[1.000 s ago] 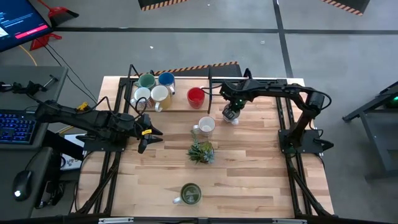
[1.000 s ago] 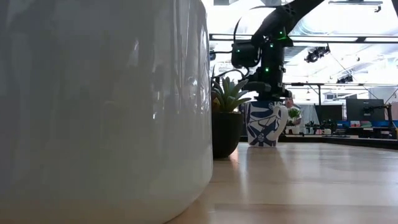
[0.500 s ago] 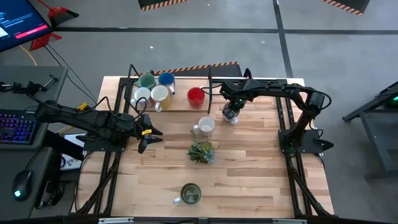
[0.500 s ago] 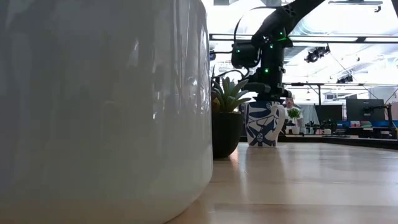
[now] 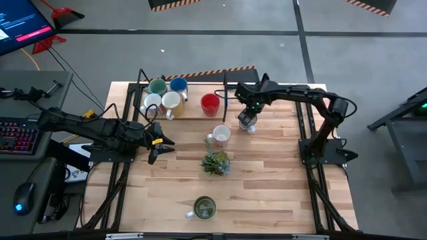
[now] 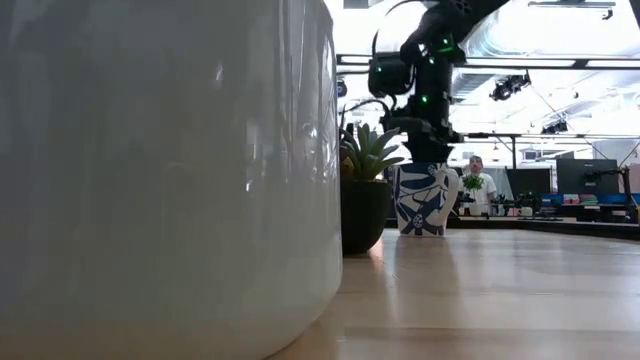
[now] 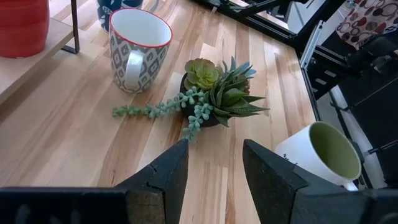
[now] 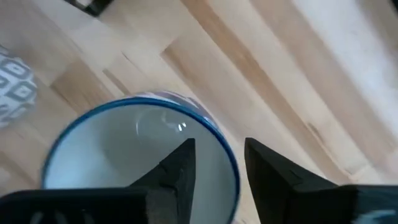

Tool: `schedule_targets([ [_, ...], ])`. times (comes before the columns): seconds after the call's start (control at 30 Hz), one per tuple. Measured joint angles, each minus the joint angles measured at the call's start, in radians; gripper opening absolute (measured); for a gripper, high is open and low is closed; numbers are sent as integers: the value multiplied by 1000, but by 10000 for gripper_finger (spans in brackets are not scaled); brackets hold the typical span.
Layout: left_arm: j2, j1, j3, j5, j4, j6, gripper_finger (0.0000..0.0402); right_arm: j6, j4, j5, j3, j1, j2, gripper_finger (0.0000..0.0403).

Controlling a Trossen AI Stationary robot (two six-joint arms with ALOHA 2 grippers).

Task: Place coffee mugs
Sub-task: Put the white green mug on the shelf

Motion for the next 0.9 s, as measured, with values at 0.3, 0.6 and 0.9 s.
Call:
schedule_targets([
  [0.3,0,0,0,0,0,0,142,17,-158,21,139,15,0,118],
  [0.6,0,0,0,0,-1,0,142,68,-199,17,178,93,-1,118],
  [0.9,0,0,0,0,-1,0,142,91,-198,18,178,158,-2,118],
])
